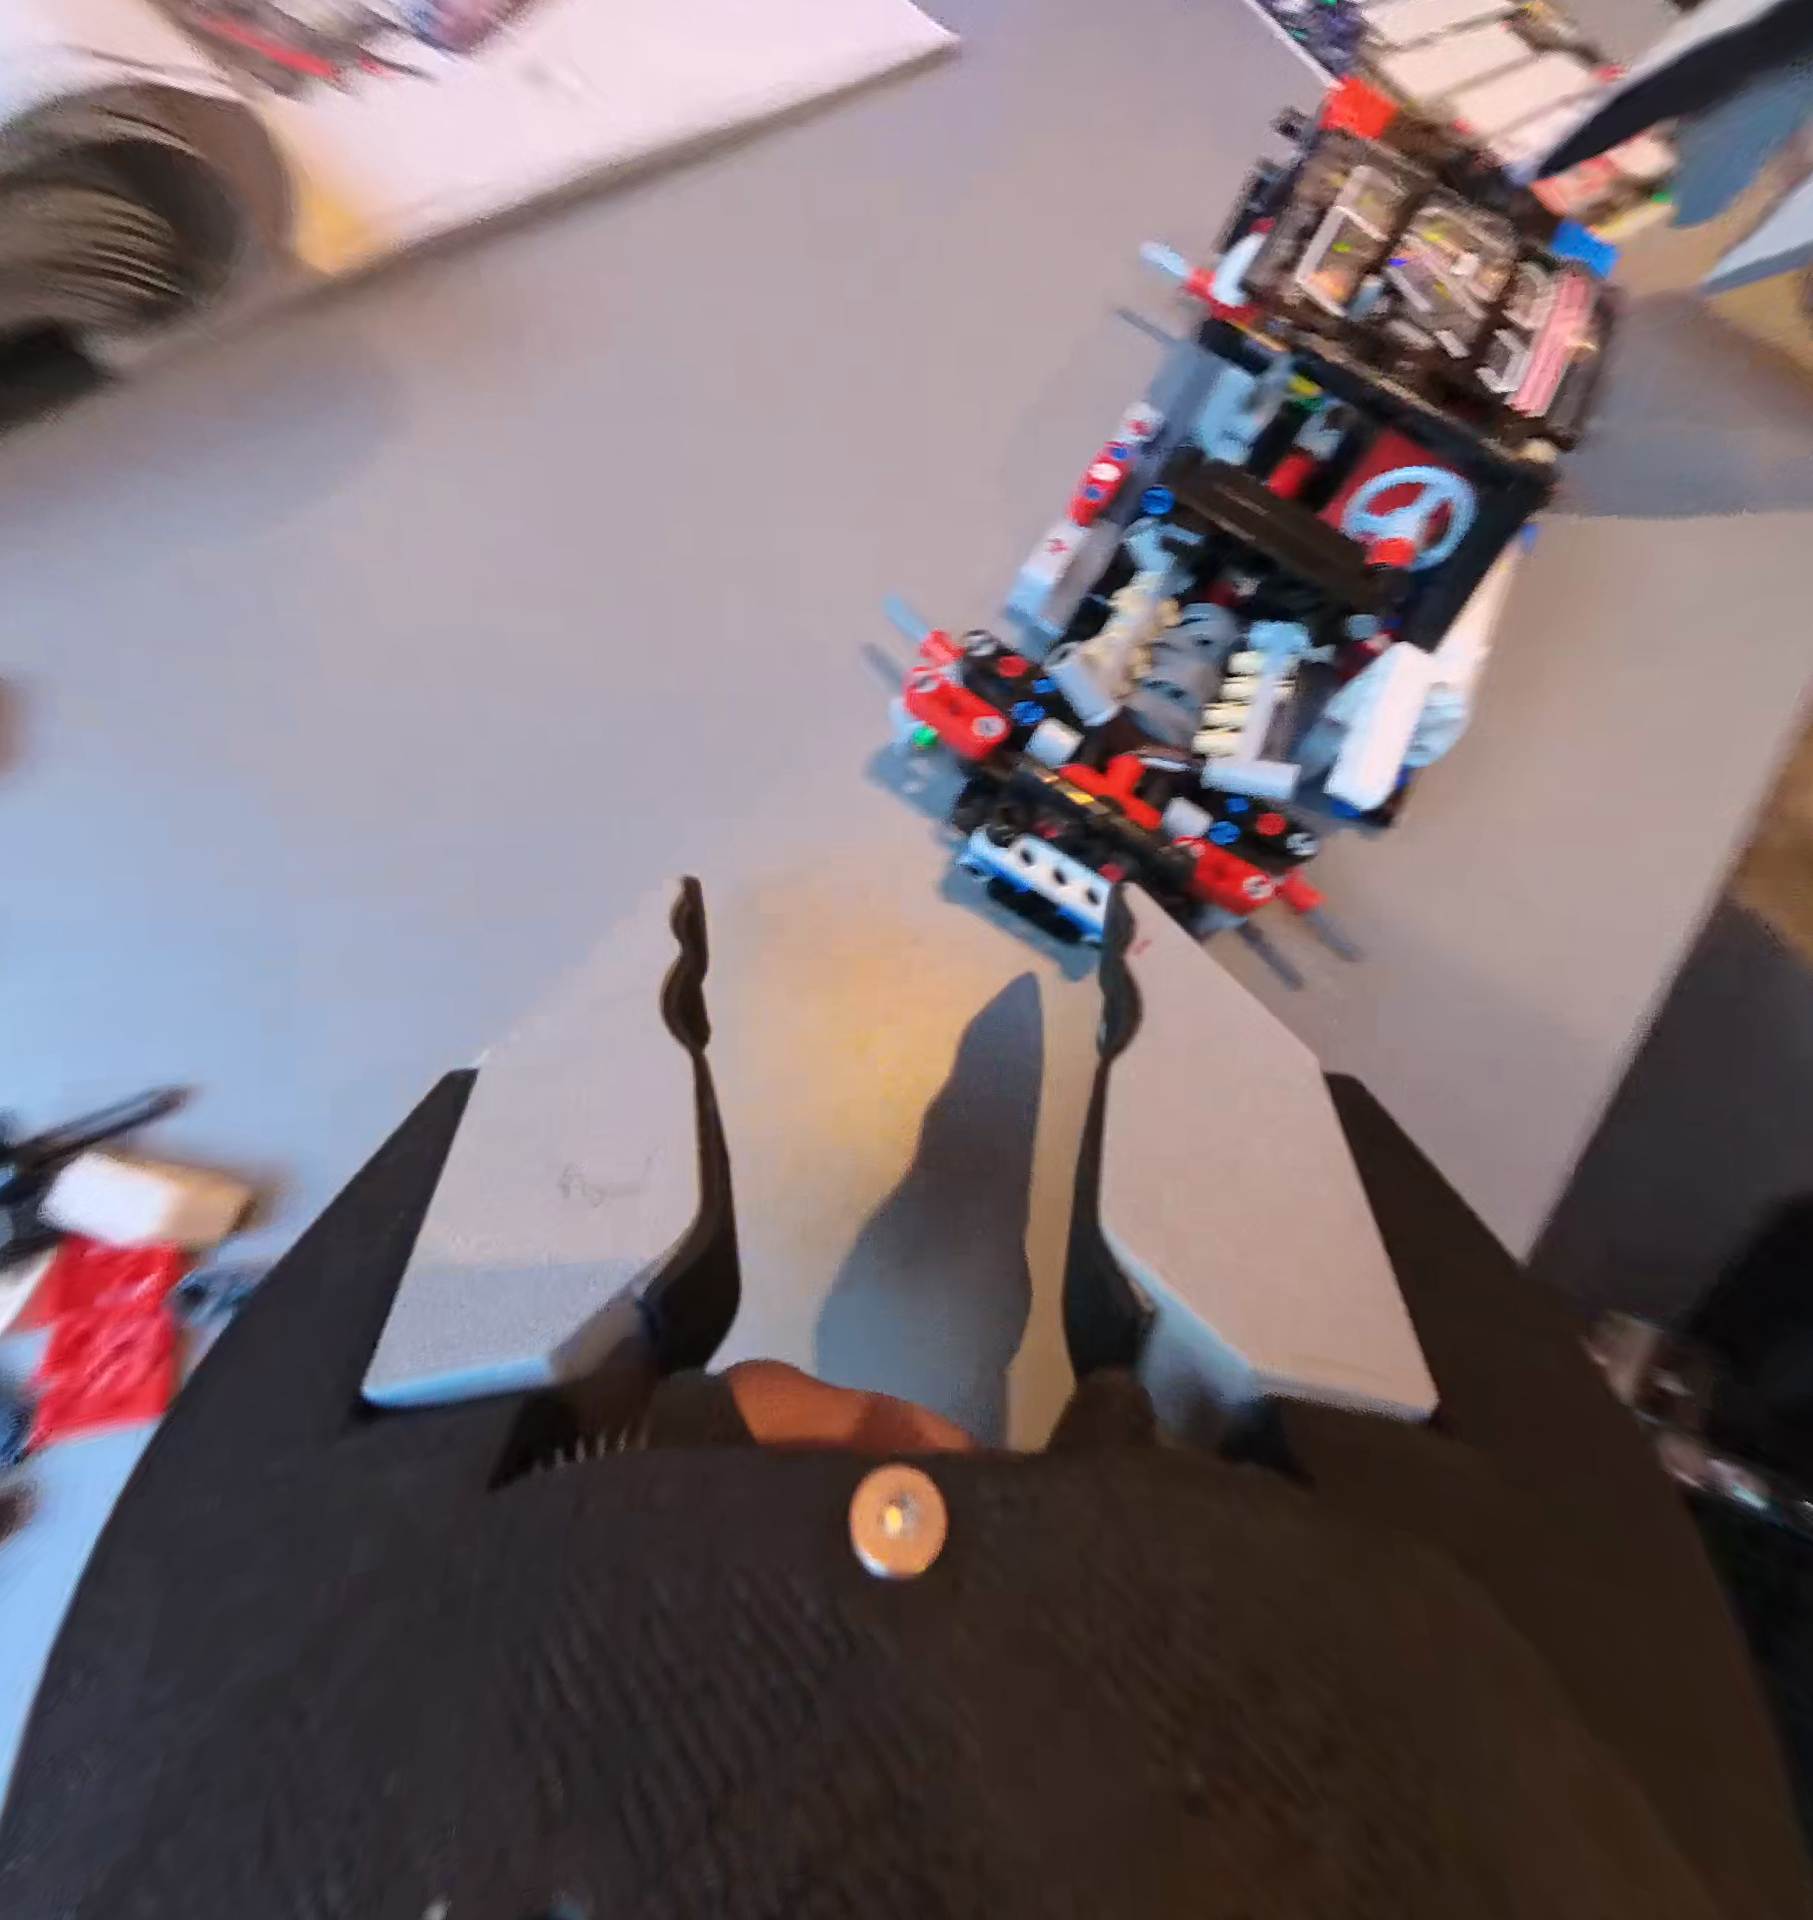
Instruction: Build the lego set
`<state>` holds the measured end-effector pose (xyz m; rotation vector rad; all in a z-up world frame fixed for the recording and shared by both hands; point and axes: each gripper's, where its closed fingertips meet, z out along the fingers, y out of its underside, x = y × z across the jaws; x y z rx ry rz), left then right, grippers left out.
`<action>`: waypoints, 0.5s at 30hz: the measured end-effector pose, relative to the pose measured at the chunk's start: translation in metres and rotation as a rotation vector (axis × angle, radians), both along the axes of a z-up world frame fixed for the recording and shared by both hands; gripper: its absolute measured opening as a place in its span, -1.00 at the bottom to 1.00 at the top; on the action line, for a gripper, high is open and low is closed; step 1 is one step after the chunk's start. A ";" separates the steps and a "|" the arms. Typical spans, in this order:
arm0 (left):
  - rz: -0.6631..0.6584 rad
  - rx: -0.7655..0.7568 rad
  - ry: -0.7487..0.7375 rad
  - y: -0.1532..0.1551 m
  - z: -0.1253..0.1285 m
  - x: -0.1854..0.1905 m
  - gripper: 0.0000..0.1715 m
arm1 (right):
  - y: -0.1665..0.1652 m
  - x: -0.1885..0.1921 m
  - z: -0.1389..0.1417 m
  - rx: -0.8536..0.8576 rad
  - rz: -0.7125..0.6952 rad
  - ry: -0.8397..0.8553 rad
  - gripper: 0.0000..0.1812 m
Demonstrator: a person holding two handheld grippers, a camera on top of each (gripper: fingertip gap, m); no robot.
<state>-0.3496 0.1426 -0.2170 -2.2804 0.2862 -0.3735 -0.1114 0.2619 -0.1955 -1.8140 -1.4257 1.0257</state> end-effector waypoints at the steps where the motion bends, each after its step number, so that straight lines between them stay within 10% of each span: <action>1: 0.049 0.035 0.035 -0.002 0.002 -0.010 -0.14 | 0.008 0.005 0.002 0.027 -0.058 0.022 -0.29; 15: 0.225 0.291 0.151 -0.021 0.021 -0.039 -0.16 | 0.092 0.011 0.046 0.396 -0.553 0.331 -0.32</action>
